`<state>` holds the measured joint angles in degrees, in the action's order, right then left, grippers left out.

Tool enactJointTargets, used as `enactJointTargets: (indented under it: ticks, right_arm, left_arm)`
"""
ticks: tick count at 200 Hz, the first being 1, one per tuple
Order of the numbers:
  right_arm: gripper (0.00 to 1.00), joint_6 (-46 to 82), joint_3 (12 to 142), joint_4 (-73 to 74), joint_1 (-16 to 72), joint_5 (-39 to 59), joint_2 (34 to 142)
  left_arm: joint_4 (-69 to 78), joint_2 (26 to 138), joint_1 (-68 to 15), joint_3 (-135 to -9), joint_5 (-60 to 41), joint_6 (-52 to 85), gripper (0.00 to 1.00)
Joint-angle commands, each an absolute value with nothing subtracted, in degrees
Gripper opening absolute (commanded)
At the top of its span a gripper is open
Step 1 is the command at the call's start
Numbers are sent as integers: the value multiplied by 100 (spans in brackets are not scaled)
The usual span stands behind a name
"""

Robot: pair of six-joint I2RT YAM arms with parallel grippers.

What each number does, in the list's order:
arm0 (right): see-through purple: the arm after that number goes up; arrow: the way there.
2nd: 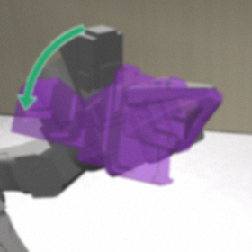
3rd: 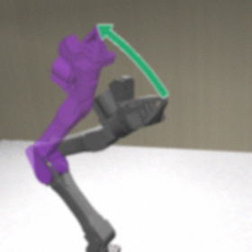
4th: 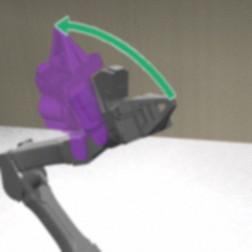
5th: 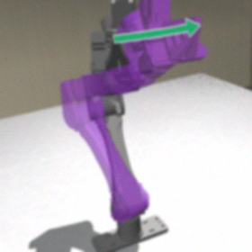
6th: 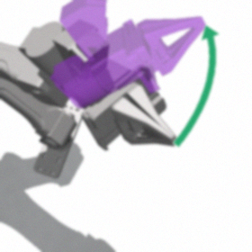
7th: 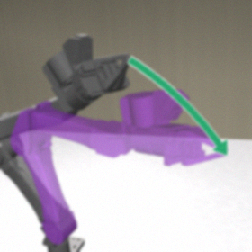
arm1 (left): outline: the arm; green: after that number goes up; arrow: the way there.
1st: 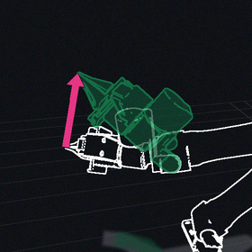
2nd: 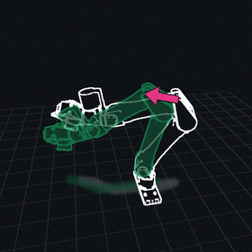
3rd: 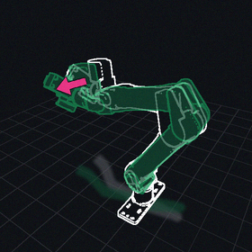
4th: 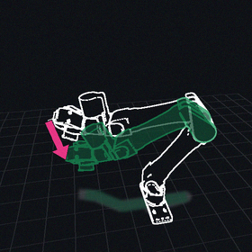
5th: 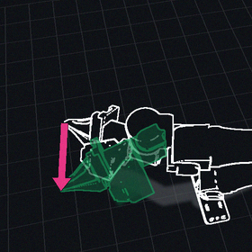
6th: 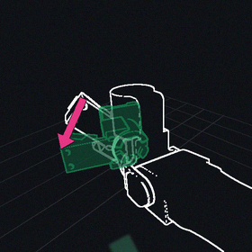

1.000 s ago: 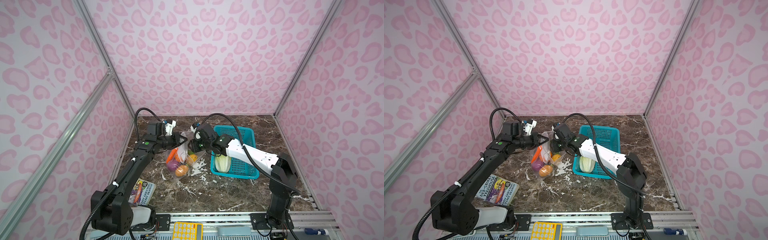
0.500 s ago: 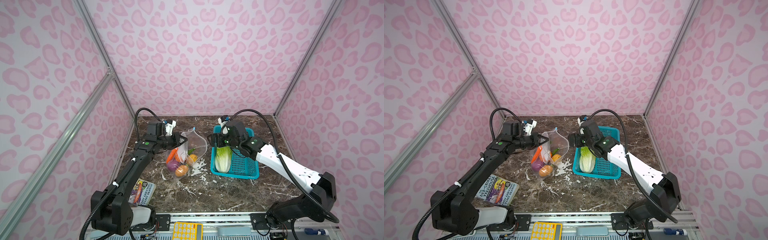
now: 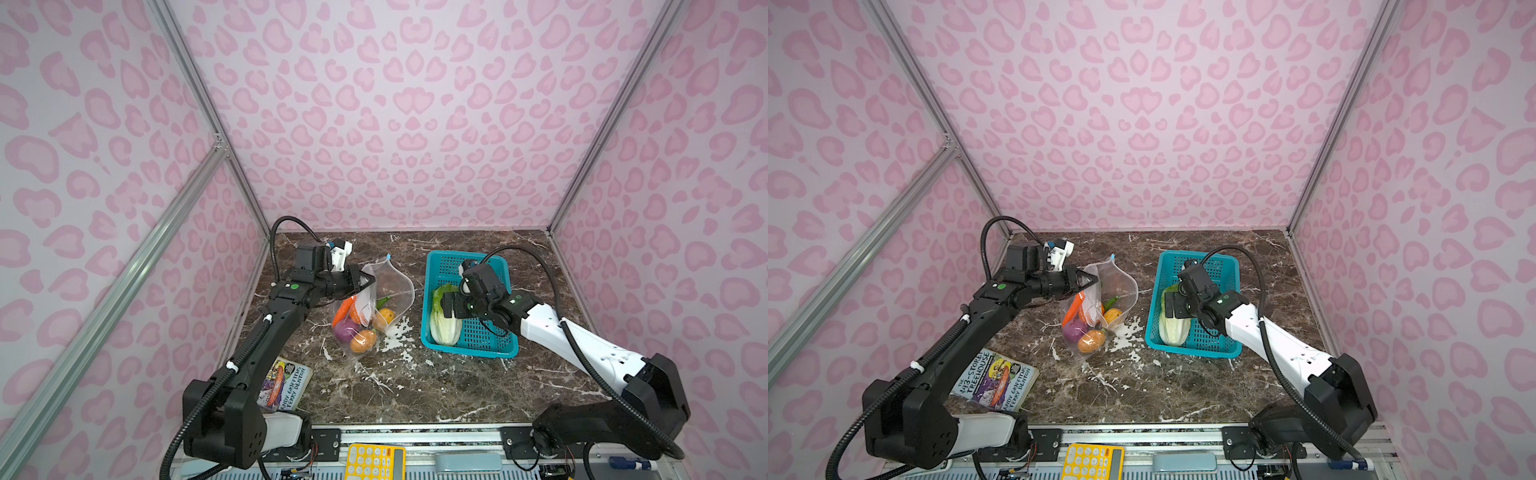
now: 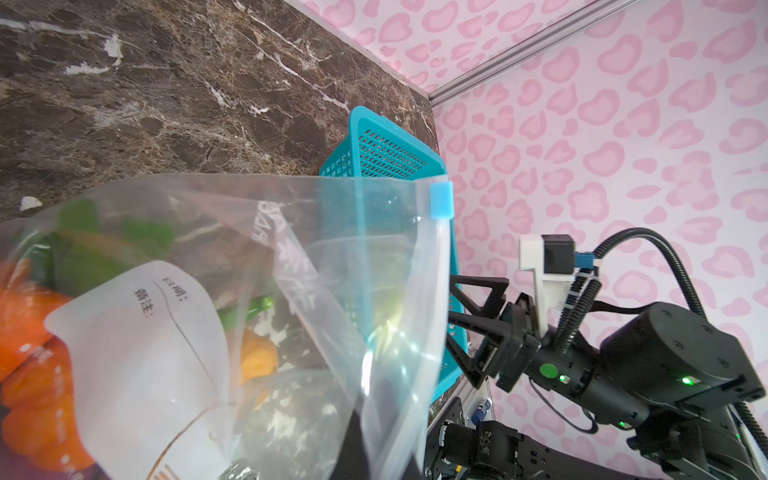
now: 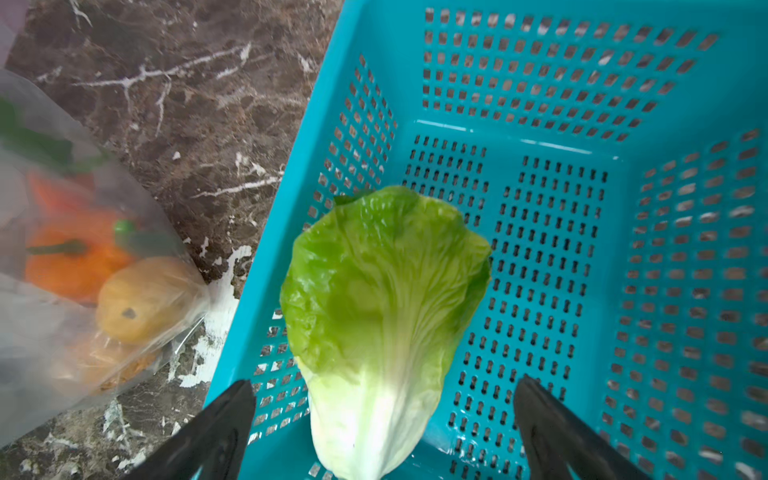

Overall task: Place the food in the zip-top bag and seal the zipper
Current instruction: 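Move the right gripper back to the basket and lower onto the lettuce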

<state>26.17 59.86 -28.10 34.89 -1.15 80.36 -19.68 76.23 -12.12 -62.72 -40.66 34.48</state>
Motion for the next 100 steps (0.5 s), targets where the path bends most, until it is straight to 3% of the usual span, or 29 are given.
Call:
enactJointTargets:
  ticks: [1, 100]
  right_arm:
    - [99, 2702, 6175, -2918, 3616, -187, 8417]
    - [99, 2772, 6716, -3299, 3981, -939, 9477]
  left_arm:
    - [-1828, 7646, -1220, -6258, -4068, 3439, 3]
    - [-1838, 7567, -1214, -6268, -4095, 3419, 3]
